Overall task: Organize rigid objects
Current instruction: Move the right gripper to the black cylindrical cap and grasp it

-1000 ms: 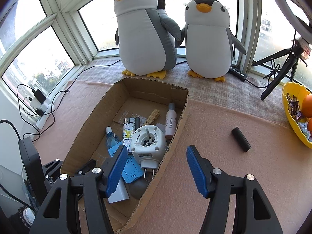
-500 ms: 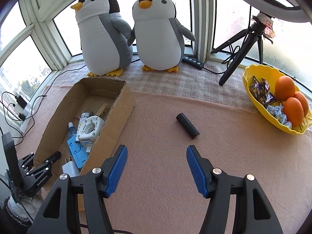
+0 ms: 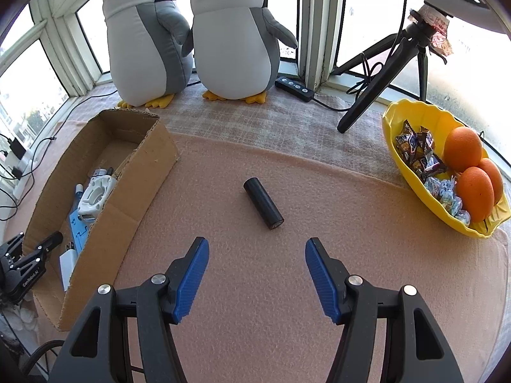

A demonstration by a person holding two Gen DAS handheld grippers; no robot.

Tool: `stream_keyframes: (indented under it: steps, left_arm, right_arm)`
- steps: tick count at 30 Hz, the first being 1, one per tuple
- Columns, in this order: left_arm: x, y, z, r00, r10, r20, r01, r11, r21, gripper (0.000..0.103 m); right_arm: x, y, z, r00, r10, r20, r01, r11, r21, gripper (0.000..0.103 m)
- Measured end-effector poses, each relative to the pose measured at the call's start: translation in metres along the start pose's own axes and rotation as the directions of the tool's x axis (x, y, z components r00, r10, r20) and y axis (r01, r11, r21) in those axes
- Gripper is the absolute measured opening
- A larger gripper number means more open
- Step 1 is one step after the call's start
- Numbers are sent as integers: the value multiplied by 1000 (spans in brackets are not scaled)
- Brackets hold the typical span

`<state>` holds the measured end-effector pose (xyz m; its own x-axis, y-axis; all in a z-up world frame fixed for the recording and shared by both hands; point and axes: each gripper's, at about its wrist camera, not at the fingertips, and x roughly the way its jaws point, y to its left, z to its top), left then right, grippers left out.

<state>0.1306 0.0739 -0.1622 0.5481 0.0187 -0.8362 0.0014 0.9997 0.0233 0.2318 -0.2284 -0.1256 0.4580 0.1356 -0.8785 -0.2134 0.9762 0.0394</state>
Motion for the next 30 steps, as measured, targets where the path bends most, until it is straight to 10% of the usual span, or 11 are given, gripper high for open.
stream_keyframes:
  steps: [30]
  left_arm:
    - [0,1,0,1000,0,0,0,1000,-1,30]
  right_arm:
    - [71,-2,39,991,-3,-136,4,1000,4,47]
